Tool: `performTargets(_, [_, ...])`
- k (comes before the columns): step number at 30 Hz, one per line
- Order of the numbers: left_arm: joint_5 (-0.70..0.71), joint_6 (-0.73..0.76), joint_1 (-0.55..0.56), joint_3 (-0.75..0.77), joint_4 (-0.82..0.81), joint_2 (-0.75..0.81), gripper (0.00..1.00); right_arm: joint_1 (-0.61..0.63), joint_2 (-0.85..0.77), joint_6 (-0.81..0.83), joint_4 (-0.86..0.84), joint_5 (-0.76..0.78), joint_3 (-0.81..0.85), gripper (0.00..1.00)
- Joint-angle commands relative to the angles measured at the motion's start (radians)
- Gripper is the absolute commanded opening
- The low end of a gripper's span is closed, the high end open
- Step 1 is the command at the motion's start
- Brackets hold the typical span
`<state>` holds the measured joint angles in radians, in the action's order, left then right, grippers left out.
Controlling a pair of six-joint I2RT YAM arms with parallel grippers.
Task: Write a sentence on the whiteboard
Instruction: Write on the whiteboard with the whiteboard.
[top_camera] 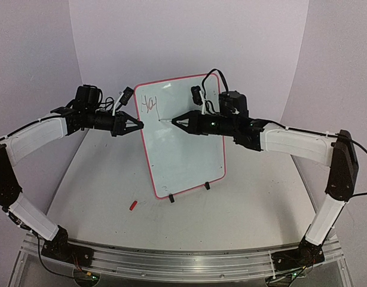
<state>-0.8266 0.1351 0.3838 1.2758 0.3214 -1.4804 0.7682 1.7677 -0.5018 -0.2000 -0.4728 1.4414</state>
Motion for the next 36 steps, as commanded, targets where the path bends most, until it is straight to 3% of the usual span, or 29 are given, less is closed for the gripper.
performTargets(1, [0.037,0.087,0.036,-0.018,0.137,-0.023,0.0,-0.006,-0.08,0.006,-0.026,-0.036,0.02,0.0])
performTargets(13, [0.037,0.086,0.038,-0.018,0.135,-0.027,0.0,0.009,-0.025,0.049,-0.074,0.084,0.117,0.0])
performTargets(22, [0.039,0.086,0.041,-0.018,0.138,-0.029,0.0,0.016,0.041,0.057,-0.075,0.071,0.191,0.0])
performTargets(29, [0.039,0.087,0.041,-0.016,0.139,-0.029,0.0,0.016,0.065,0.052,-0.075,0.071,0.21,0.0])
performTargets(36, [0.043,0.088,0.043,-0.016,0.141,-0.027,0.0,0.015,0.028,0.049,-0.077,0.184,0.153,0.0])
